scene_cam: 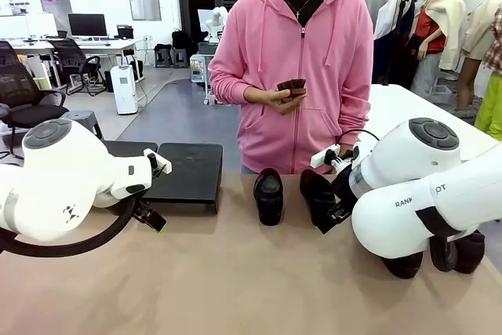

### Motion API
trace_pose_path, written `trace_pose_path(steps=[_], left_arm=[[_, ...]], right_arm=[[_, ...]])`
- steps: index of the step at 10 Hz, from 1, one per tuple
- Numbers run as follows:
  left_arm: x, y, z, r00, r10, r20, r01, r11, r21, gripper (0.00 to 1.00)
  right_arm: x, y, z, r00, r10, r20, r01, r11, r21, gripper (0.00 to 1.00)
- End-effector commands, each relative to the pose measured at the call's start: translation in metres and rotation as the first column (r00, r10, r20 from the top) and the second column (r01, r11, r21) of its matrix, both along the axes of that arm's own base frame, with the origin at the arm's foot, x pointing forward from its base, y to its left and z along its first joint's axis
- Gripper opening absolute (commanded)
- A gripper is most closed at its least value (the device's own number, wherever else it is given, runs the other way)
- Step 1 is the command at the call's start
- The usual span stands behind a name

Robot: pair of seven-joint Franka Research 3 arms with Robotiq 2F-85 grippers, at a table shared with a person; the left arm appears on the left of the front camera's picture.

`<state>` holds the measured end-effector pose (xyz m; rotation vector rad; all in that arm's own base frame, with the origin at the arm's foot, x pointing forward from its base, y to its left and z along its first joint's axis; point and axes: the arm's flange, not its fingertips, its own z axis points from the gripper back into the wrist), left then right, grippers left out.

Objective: Organize the shoes by placing them on the stand.
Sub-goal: Pick up one Shoe and place it in the middle of the table.

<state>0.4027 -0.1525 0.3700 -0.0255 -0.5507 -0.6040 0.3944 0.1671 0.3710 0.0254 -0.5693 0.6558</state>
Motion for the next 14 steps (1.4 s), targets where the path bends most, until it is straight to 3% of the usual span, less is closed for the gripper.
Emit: trace_pose_path(steps=[1, 12, 13, 14], left_arm=[[0.0, 0.0, 0.0, 1.0, 0.0, 0.0, 0.0, 1.0, 0.0, 1.0], [0.0, 0.0, 0.0, 1.0, 0.0, 0.0, 0.0, 1.0, 0.0, 1.0], [-0.013, -0.003, 0.022, 1.0, -0.026, -0.012, 0.026, 0.998, -0.065, 1.0], [-0.028, -0.007, 0.054, 0.998, 0.035, -0.045, -0.043, 0.979, -0.198, 1.0]], right_arm=[[0.0, 0.0, 0.0, 1.0, -0.001, 0.0, 0.001, 1.0, 0.001, 1.0], [0.0, 0.0, 0.0, 1.0, 0.0, 0.0, 0.0, 1.0, 0.0, 1.0], [-0.011, -0.003, 0.027, 0.993, -0.077, -0.084, 0.081, 0.996, 0.041, 1.0], [-0.03, -0.01, 0.059, 0.982, -0.124, -0.142, 0.136, 0.987, 0.083, 1.0]])
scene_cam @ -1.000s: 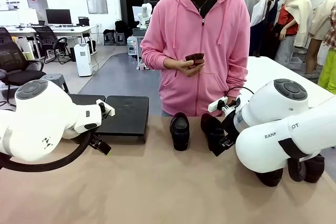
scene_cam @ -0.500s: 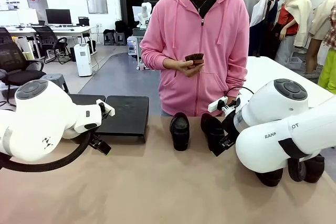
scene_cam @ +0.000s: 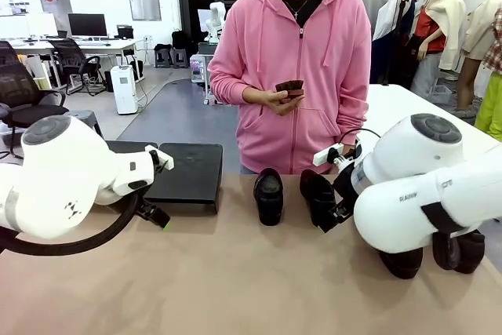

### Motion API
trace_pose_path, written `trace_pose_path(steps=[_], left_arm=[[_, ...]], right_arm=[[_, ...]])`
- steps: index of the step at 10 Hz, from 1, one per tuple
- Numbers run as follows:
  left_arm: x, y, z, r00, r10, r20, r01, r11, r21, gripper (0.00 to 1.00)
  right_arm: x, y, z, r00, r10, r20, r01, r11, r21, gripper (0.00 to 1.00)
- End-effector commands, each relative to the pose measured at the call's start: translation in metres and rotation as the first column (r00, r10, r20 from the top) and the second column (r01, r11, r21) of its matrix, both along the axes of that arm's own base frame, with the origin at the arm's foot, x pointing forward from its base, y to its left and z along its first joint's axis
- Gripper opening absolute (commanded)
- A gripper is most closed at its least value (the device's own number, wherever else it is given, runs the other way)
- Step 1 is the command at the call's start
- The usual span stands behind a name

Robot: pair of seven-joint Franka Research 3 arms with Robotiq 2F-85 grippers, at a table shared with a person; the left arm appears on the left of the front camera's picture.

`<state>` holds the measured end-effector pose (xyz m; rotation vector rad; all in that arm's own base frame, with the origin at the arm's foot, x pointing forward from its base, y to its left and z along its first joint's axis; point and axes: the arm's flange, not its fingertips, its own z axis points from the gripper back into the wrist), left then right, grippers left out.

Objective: Organize the shoes by placing them on the stand.
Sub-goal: Pick up one Shoe and place it in the middle of the table.

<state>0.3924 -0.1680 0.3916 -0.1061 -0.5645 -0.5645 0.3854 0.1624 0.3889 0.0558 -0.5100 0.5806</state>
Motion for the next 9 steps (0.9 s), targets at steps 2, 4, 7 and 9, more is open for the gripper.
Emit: trace_pose_path(steps=[2, 4, 7, 9], left_arm=[[-0.076, 0.006, 0.086, 0.996, -0.004, -0.088, -0.017, 0.971, -0.237, 1.0], [-0.149, 0.036, 0.115, 0.998, -0.038, -0.041, 0.025, 0.959, -0.283, 1.0], [-0.243, 0.121, 0.103, 0.998, 0.057, 0.019, -0.044, 0.901, -0.432, 1.0], [-0.267, 0.193, 0.073, 0.975, 0.221, 0.025, -0.158, 0.764, -0.626, 1.0]], right_arm=[[-0.072, -0.037, 0.1, 0.986, -0.11, -0.126, 0.133, 0.973, 0.19, 1.0], [-0.134, -0.088, 0.138, 0.993, -0.083, -0.09, 0.108, 0.939, 0.326, 1.0], [-0.198, -0.178, 0.141, 0.96, -0.274, -0.065, 0.268, 0.821, 0.504, 1.0], [-0.212, -0.224, 0.114, 0.904, -0.406, -0.137, 0.402, 0.693, 0.598, 1.0]])
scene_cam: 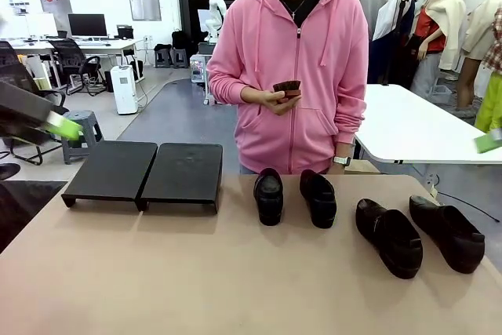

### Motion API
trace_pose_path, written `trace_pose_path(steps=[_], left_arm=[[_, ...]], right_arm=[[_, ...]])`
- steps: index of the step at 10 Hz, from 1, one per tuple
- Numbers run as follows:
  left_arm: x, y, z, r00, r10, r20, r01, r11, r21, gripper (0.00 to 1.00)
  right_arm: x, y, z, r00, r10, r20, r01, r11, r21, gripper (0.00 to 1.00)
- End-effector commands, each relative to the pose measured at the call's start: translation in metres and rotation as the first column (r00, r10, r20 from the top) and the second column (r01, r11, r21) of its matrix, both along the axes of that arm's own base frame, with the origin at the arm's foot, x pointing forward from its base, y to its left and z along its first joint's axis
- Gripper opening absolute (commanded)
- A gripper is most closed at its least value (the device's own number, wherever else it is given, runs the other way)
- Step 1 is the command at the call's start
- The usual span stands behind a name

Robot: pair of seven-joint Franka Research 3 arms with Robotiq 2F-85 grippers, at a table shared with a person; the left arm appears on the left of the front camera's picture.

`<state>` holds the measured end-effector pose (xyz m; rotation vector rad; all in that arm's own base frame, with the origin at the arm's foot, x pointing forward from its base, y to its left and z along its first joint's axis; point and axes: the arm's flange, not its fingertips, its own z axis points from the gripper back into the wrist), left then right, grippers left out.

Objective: Organize the shoes by placing them on the stand.
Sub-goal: Pick up one Shoe and place it in the middle of the table.

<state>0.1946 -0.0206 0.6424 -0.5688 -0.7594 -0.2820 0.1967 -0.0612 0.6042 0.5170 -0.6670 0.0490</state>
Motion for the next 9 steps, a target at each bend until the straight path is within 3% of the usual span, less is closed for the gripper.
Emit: trace_pose_path(steps=[1, 2, 3, 9], left_arm=[[-0.059, 0.063, -0.194, 0.981, 0.196, -0.011, -0.195, 0.969, -0.152, 1.0], [0.0, 0.0, 0.0, 1.0, 0.0, 0.0, 0.0, 1.0, 0.0, 1.0], [0.0, 0.0, 0.0, 1.0, 0.0, 0.0, 0.0, 1.0, 0.0, 1.0], [0.0, 0.0, 0.0, 1.0, 0.0, 0.0, 0.0, 1.0, 0.0, 1.0]], right_arm=[[-0.022, -0.01, -0.112, 0.991, -0.13, -0.035, 0.133, 0.986, 0.101, 1.0], [-0.02, 0.001, -0.116, 0.975, -0.219, -0.025, 0.219, 0.975, 0.029, 1.0], [-0.007, -0.032, -0.008, 0.997, -0.075, -0.021, 0.076, 0.995, 0.059, 1.0], [-0.007, -0.032, -0.008, 0.997, -0.075, -0.021, 0.076, 0.995, 0.059, 1.0]])
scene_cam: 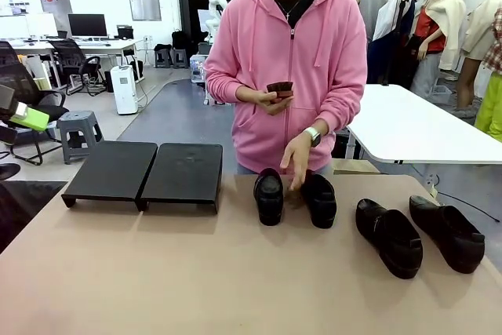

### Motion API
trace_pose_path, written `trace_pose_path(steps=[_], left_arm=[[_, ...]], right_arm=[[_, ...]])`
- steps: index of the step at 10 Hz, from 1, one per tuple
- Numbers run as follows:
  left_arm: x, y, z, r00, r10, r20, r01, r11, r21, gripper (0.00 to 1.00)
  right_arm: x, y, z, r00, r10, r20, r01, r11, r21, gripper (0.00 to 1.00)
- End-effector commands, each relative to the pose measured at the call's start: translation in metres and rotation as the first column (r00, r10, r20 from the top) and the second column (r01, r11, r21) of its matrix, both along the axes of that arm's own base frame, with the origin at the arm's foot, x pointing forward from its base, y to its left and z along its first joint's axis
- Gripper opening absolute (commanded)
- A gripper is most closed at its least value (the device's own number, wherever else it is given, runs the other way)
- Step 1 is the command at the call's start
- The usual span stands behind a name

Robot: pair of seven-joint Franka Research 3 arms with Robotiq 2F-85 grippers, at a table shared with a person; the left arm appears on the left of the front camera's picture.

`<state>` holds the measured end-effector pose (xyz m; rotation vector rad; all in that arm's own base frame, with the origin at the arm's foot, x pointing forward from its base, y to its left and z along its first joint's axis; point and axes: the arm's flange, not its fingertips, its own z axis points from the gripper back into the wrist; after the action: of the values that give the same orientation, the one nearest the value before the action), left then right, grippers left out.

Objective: Organize the shoes by placing them on the stand.
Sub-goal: Pick up one Shoe and place it in the middle of the table.

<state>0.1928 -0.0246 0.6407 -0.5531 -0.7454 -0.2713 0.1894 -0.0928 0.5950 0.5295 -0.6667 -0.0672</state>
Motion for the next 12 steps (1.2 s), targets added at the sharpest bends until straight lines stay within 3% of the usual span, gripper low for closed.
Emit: trace_pose_path(steps=[1, 4, 5, 6, 8, 10, 12], left_arm=[[0.002, 0.004, 0.002, 1.0, -0.012, 0.015, 0.012, 1.0, -0.013, 1.0], [0.002, 0.004, 0.002, 1.0, -0.012, 0.015, 0.012, 1.0, -0.013, 1.0], [0.002, 0.004, 0.002, 1.0, -0.012, 0.015, 0.012, 1.0, -0.013, 1.0], [0.002, 0.004, 0.002, 1.0, -0.012, 0.015, 0.012, 1.0, -0.013, 1.0], [0.002, 0.004, 0.002, 1.0, -0.012, 0.015, 0.012, 1.0, -0.013, 1.0], [0.002, 0.004, 0.002, 1.0, -0.012, 0.015, 0.012, 1.0, -0.013, 1.0], [0.002, 0.004, 0.002, 1.0, -0.012, 0.015, 0.012, 1.0, -0.013, 1.0]], right_arm=[[0.0, 0.0, 0.001, 1.0, 0.023, 0.011, -0.023, 1.0, 0.012, 1.0], [0.0, 0.0, 0.0, 1.0, 0.0, 0.0, 0.0, 1.0, 0.0, 1.0], [0.041, 0.01, -0.005, 0.995, 0.046, -0.091, -0.05, 0.998, -0.037, 1.0], [0.078, 0.027, -0.013, 0.983, 0.023, -0.185, -0.042, 0.994, -0.1, 1.0], [0.124, 0.056, -0.03, 0.949, 0.088, -0.303, -0.148, 0.972, -0.18, 1.0], [0.132, 0.056, -0.038, 0.937, 0.085, -0.34, -0.152, 0.972, -0.177, 1.0], [0.12, 0.045, -0.038, 0.932, 0.067, -0.357, -0.131, 0.979, -0.157, 1.0]])
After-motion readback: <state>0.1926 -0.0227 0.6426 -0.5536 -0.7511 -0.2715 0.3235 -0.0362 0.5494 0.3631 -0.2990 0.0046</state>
